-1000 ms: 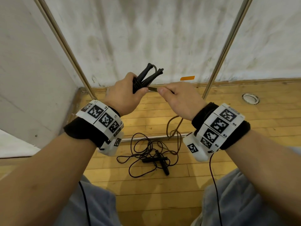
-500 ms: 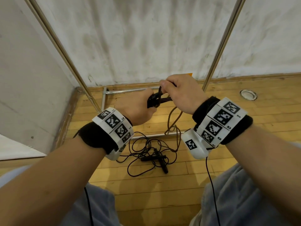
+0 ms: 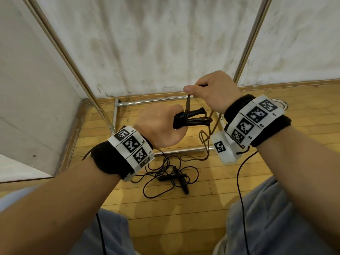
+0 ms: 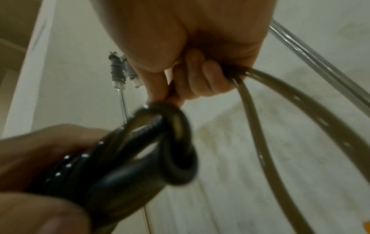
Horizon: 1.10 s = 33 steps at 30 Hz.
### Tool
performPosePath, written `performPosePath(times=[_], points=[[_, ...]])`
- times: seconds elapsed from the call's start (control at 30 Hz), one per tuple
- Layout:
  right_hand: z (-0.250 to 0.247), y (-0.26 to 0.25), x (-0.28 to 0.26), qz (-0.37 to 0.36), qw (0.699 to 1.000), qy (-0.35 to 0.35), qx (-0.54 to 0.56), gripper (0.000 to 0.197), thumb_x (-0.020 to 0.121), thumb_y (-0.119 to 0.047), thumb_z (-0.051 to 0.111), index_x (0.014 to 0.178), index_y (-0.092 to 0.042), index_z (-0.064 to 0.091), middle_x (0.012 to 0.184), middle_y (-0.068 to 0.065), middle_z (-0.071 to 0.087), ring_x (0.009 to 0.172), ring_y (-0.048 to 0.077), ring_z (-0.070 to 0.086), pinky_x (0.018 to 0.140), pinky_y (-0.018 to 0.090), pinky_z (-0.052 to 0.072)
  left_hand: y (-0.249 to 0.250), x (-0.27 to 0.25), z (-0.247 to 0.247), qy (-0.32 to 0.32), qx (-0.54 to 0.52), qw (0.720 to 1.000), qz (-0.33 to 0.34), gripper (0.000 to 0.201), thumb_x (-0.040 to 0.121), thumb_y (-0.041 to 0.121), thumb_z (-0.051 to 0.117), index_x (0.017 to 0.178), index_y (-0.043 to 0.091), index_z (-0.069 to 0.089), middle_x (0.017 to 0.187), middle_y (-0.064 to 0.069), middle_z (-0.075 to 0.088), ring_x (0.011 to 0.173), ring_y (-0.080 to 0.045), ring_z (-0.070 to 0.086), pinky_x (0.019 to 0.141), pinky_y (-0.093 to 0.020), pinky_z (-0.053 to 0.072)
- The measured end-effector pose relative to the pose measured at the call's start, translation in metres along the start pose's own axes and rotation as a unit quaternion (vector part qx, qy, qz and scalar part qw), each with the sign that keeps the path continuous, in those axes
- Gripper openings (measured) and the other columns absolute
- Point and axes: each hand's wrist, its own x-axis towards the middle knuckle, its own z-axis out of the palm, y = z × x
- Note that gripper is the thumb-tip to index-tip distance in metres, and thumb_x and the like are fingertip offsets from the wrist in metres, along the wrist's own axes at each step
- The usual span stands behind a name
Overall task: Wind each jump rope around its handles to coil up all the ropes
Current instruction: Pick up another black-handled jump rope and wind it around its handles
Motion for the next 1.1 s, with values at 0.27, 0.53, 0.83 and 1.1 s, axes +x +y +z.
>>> performPosePath(times=[0.27, 0.53, 0.83, 1.1], points=[[0.012, 0.011, 0.000, 0.073, 0.981, -0.133, 0.121, 0.042, 0.092, -0.046, 0.050, 0.060, -0.018, 0.052, 0.052, -0.002, 0.047, 0.046, 0.010, 0.045, 0.053, 0.022, 0.041, -0.002, -0.006, -0.020, 0.062, -0.122, 0.990, -0.042, 0.026, 0.077, 0.043, 0.067, 0.092, 0.030, 0.051, 0.075, 0.013, 0.058, 0.068, -0.006, 0.057, 0.056, -0.026, 0.046], [0.053, -0.013, -0.012, 0.174, 0.922, -0.222, 0.267, 0.045, 0.098, -0.039, 0.029, 0.059, -0.018, 0.037, 0.050, -0.007, 0.036, 0.043, 0.011, 0.026, 0.042, 0.022, 0.021, -0.004, 0.000, -0.029, 0.148, -0.278, 0.940, -0.129, 0.036, 0.071, 0.046, 0.062, 0.095, 0.025, 0.044, 0.070, 0.004, 0.059, 0.051, -0.001, 0.051, 0.050, -0.019, 0.040], [0.066, -0.012, -0.021, -0.017, 0.996, -0.023, 0.081, 0.021, 0.098, -0.027, 0.044, 0.086, -0.018, 0.059, 0.071, -0.005, 0.056, 0.063, 0.009, 0.048, 0.055, 0.023, 0.036, -0.008, 0.010, -0.035, 0.189, -0.342, 0.906, -0.164, 0.026, 0.081, 0.031, 0.060, 0.101, 0.014, 0.058, 0.072, 0.001, 0.060, 0.057, -0.014, 0.052, 0.060, -0.035, 0.042], [0.059, 0.000, -0.015, 0.024, 0.996, -0.052, 0.074, 0.030, 0.101, -0.034, 0.032, 0.090, -0.019, 0.055, 0.069, -0.013, 0.047, 0.063, 0.002, 0.044, 0.056, 0.022, 0.031, 0.003, 0.007, -0.038, 0.146, -0.361, 0.912, -0.131, 0.014, 0.089, 0.022, 0.063, 0.101, 0.017, 0.058, 0.067, 0.005, 0.061, 0.048, -0.008, 0.055, 0.047, -0.020, 0.043]])
